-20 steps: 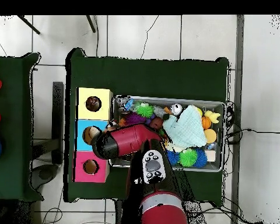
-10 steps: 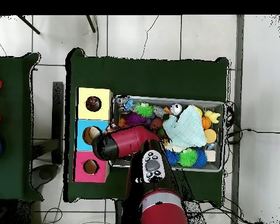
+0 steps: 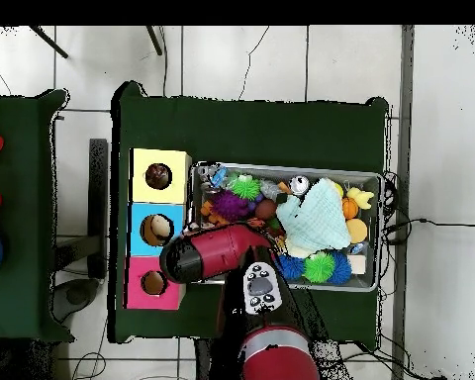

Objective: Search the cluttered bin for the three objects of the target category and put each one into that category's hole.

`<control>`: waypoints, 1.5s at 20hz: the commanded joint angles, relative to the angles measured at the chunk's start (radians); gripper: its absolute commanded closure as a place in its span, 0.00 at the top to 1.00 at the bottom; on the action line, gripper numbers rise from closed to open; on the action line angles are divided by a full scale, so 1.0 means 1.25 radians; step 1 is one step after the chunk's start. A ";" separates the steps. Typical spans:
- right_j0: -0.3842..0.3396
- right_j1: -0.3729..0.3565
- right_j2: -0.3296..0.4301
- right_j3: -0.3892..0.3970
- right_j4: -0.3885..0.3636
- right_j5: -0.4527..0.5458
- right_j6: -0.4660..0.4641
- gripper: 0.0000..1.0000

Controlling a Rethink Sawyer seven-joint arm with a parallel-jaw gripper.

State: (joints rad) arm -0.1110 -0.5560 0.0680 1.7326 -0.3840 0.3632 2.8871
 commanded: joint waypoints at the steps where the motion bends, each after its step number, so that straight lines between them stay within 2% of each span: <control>1: -0.021 0.022 0.028 0.071 -0.061 -0.035 -0.067 1.00; 5: -0.028 0.043 0.027 0.039 -0.077 -0.016 -0.081 1.00; 9: -0.023 0.093 0.018 -0.007 -0.102 -0.049 -0.070 1.00; 12: -0.017 0.110 0.011 -0.025 -0.115 -0.061 -0.062 1.00; 19: -0.011 0.121 0.009 -0.042 -0.113 -0.064 -0.058 1.00; 30: -0.034 0.126 0.039 -0.053 -0.103 -0.052 -0.077 1.00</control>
State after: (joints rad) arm -0.1137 -0.5090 0.0707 1.6993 -0.4519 0.3171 2.8871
